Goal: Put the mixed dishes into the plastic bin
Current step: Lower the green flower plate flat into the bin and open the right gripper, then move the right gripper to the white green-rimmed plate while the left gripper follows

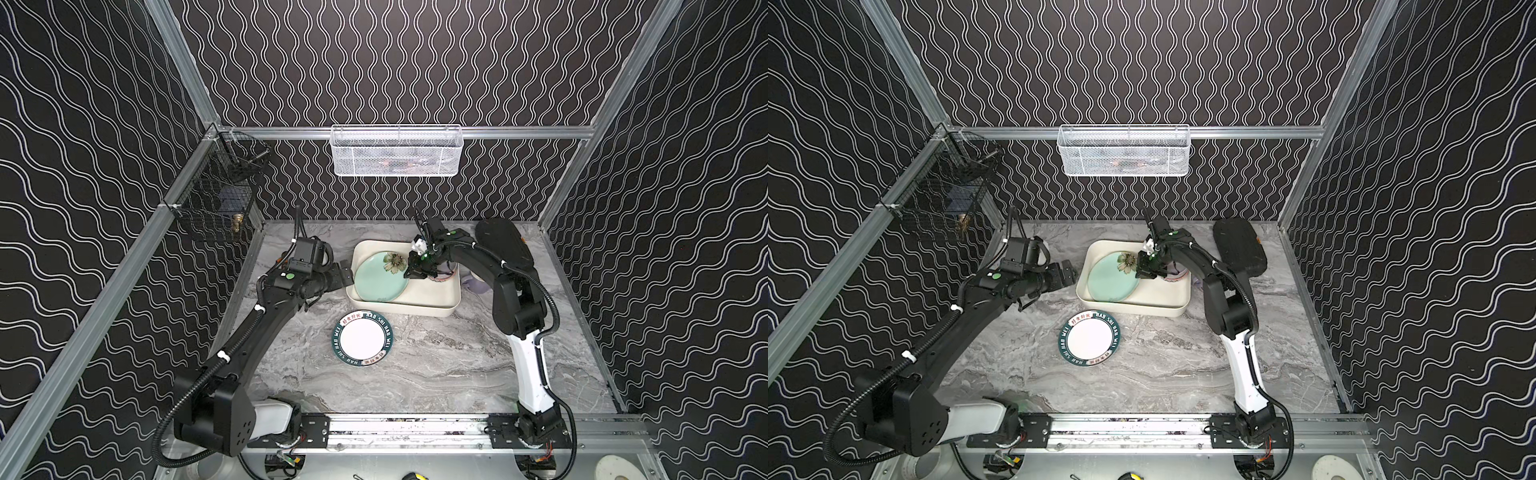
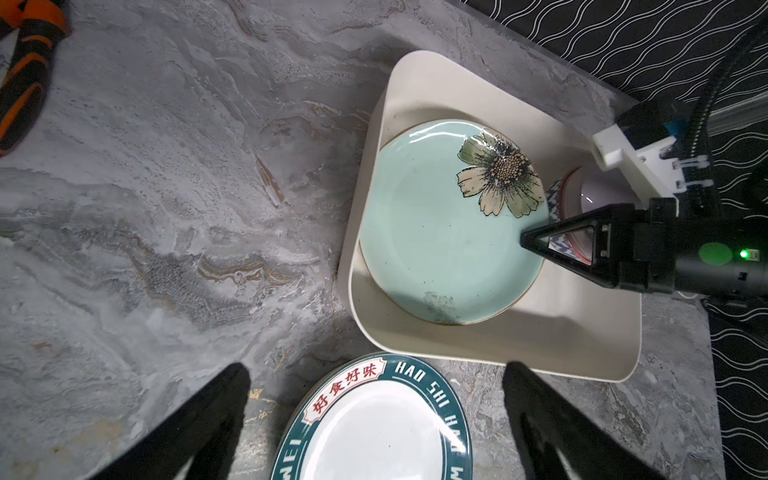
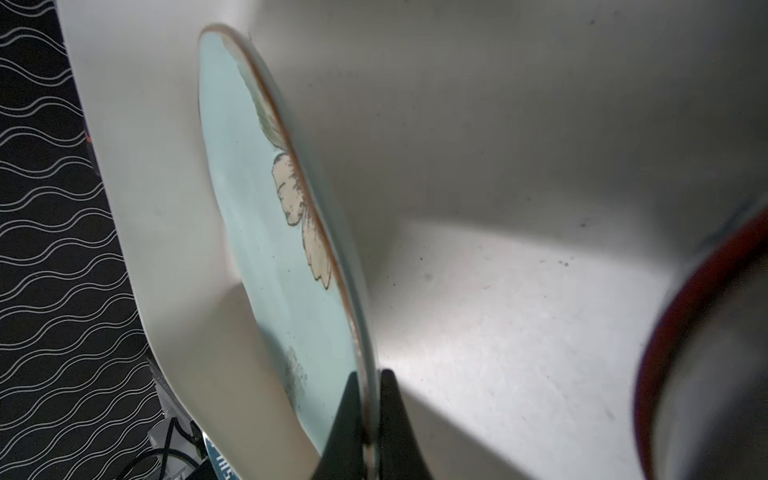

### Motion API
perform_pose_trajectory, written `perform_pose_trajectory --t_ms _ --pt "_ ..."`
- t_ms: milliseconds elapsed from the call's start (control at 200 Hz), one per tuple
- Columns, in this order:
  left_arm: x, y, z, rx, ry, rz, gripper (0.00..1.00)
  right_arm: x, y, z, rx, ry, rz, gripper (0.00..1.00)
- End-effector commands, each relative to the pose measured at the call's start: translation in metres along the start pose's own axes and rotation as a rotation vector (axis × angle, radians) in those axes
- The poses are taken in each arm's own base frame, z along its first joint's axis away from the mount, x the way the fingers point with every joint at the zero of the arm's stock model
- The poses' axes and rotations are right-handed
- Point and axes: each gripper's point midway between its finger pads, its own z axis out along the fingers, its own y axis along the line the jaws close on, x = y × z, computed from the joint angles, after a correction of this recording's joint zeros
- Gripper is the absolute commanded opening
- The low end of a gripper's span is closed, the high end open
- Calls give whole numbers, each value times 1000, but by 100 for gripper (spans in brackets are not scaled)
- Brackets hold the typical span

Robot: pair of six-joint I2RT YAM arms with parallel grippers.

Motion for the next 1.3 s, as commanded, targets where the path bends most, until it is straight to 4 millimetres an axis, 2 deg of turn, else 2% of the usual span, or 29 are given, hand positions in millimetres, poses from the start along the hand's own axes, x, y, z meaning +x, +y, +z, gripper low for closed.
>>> perform_pose_trajectory --t_ms 0,140,280,420,681,856,946,1046,1136,1161,1181,1296 --pt "1 5 -1 -21 1 28 98 2 -1 1 3 8 -22 13" --pt "3 3 4 -10 10 22 98 1 -6 -3 39 -8 -33 32" --pt "5 2 9 2 21 15 98 1 -11 -7 75 -14 -44 35" --pt "6 1 13 10 23 8 98 1 -11 -14 96 -21 -57 45" --pt "6 1 15 12 24 3 98 2 -6 -34 126 -48 -91 47" --pt "18 10 16 -18 50 2 98 8 14 -63 104 -74 -127 47" --pt "34 20 17 -43 80 -3 98 23 29 -75 97 -68 -165 47" --pt "56 33 17 -72 113 -24 95 50 42 -82 110 -44 -214 47" --pt "77 44 16 -88 149 -54 92 81 50 -81 109 -15 -243 46" --pt "84 47 16 -94 158 -65 92 89 48 -75 110 4 -242 46" --pt "88 49 15 -97 163 -70 91 96 54 -82 93 -6 -254 45" --pt "108 58 11 -109 189 -109 88 134 53 -70 80 45 -250 39"
